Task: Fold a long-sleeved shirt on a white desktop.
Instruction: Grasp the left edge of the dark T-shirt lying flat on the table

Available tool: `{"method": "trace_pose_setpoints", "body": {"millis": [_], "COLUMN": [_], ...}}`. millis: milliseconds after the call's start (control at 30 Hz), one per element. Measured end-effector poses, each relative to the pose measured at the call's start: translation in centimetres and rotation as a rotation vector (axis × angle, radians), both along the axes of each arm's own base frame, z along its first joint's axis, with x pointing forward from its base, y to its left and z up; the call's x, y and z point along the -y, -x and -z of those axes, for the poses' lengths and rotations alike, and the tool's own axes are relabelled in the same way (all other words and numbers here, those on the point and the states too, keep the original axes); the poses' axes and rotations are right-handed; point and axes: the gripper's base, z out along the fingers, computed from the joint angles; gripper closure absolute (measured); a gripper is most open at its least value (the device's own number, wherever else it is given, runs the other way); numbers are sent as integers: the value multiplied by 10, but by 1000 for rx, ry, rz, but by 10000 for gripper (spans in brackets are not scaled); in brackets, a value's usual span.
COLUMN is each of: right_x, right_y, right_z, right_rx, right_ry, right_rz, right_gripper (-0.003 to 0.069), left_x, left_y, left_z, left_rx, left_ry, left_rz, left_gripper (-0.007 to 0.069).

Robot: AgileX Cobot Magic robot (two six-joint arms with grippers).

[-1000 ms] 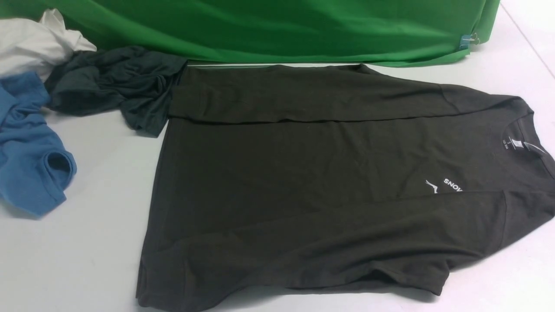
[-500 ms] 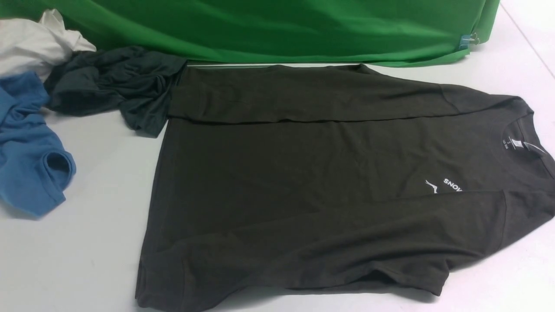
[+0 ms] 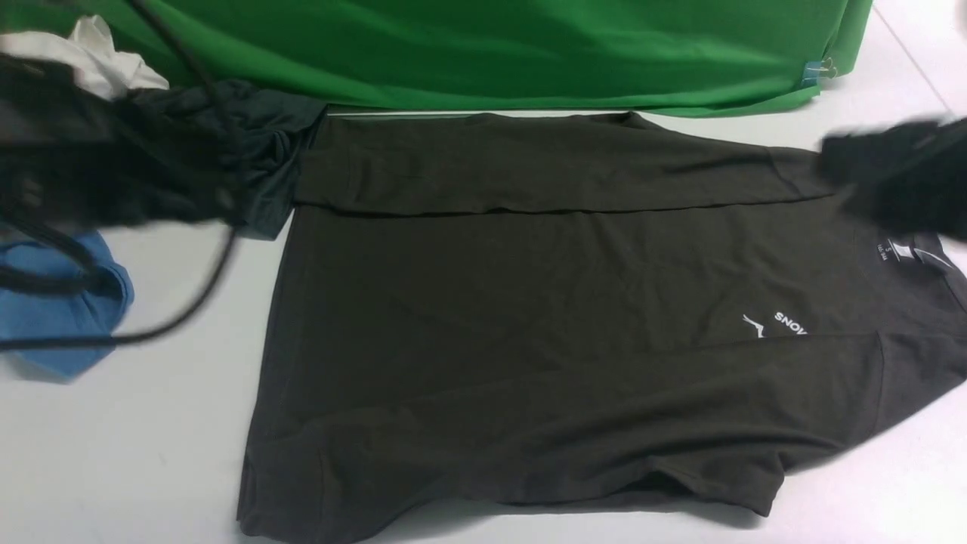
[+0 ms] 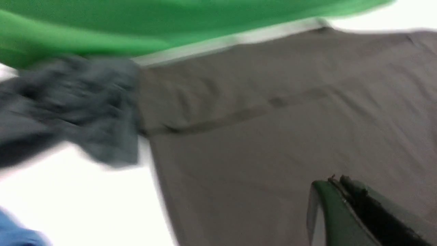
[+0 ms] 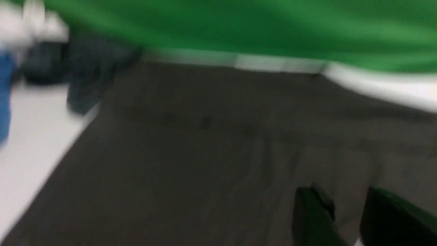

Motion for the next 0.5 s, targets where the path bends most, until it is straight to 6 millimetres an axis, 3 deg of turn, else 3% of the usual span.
{"method": "trace_pose_setpoints", "body": {"millis": [133,200,433,500], "right_x": [-16,-21,-21,-21], "right_y": [1,4,10,11], "right_z": [19,25,24,22], "right_rx": [-120,-172,-252,-270], "right_ry": [71,110,150,157], "right_rz": [-77,-114,-132,-135], "right_gripper": [419,419,419,419], "left_x": [12,17,22,16], "left_y": [-15,-29,-54,-57], "left_z": [20,39,90,110], "left_rx": [-137,-269,-564,-684], "left_ry": [77,67,-128,-171], "left_rz": [-31,-47,4,-31], "left_gripper": [567,523,302,188]}}
